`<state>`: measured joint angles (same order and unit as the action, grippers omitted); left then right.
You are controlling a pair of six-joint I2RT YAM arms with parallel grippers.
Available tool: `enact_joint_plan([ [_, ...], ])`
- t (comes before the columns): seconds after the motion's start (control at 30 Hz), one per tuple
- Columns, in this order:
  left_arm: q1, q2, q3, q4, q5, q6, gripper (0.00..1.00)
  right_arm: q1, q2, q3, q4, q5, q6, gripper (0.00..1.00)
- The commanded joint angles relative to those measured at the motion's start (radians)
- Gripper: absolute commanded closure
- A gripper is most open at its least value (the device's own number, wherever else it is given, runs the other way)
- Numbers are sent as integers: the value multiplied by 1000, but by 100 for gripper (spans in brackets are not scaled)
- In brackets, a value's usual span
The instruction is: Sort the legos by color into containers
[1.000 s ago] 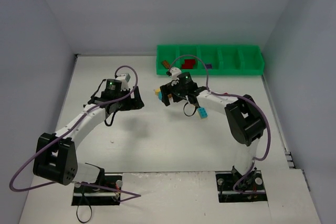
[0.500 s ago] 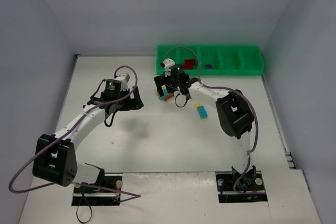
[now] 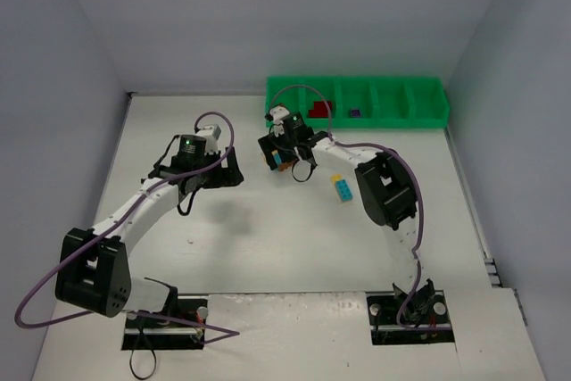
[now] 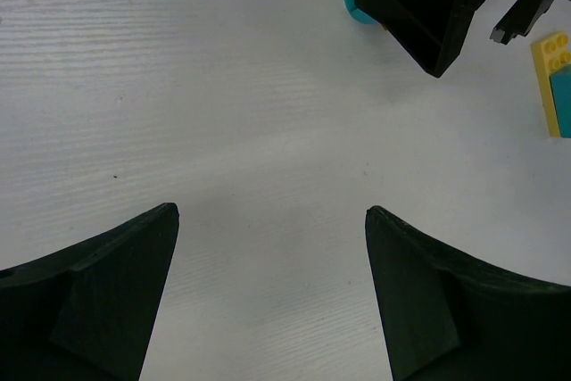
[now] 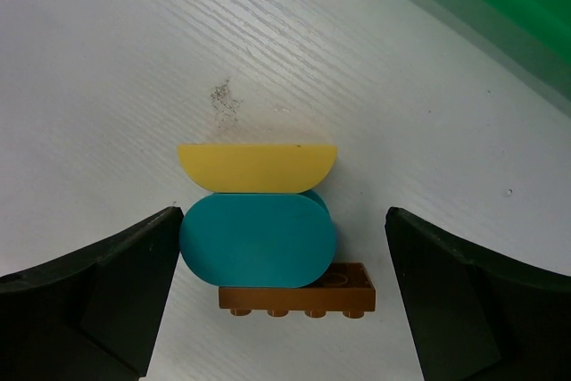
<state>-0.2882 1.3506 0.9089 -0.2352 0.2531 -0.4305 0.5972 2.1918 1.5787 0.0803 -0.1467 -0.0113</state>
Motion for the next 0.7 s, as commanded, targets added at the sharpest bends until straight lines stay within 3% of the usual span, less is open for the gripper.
enact_joint_plan([
  [0.0,3,-31,36,37,-3,13,21,9,-20,38,6,-14,-26,8],
  [0.17,3,-27,38,42,5,10,21,12,-30,14,-2,-14,-23,17],
  [0.27,3,-21,38,45,12,6,21,12,-43,-8,-2,-8,-7,31],
  [0.3,3,-22,36,48,18,3,21,12,-70,-37,-2,15,25,49],
  [0.4,3,-21,38,50,20,3,21,12,-96,-66,-2,45,86,72],
  [0.43,3,-21,38,51,23,1,21,12,-108,-77,-7,79,109,85],
  [0.67,3,-7,41,60,37,-7,21,15,-233,-209,-57,182,371,95],
])
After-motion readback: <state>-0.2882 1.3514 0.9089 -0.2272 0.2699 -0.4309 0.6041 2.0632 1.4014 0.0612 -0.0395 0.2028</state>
